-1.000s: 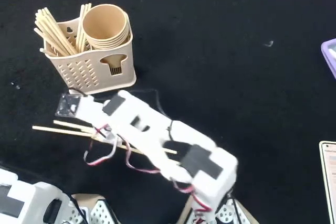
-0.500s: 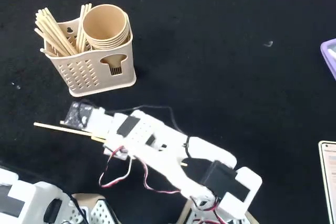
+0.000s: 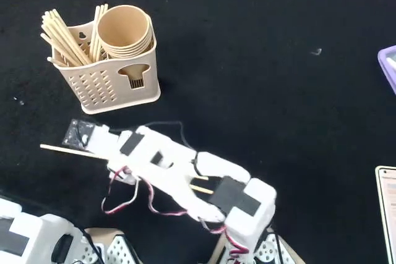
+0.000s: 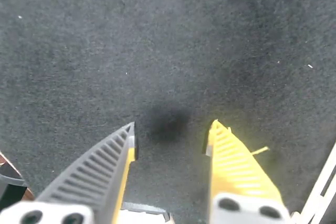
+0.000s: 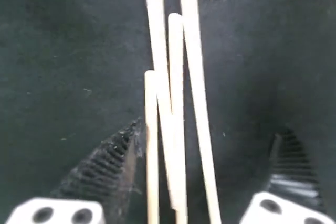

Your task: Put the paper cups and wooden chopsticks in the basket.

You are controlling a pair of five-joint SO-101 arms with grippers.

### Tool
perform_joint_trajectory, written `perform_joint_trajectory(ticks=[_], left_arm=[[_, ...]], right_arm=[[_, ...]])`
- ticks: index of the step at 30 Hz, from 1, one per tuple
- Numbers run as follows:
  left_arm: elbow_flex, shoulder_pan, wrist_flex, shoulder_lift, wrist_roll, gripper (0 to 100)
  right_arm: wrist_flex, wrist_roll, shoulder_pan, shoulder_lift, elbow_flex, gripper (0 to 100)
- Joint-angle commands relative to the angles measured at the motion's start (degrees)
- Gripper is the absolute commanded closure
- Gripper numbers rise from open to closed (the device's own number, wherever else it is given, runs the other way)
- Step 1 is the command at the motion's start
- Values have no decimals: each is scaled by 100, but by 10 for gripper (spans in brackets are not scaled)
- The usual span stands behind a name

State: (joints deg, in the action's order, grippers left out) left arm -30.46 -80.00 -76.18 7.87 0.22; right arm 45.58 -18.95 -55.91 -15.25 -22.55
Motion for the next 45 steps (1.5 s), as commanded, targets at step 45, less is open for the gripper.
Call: perform_joint_trajectory(ticks=[45], left_arm=[[48,66,0,229,-26,777]], right_arm=[[677,9,167,66,585,825]])
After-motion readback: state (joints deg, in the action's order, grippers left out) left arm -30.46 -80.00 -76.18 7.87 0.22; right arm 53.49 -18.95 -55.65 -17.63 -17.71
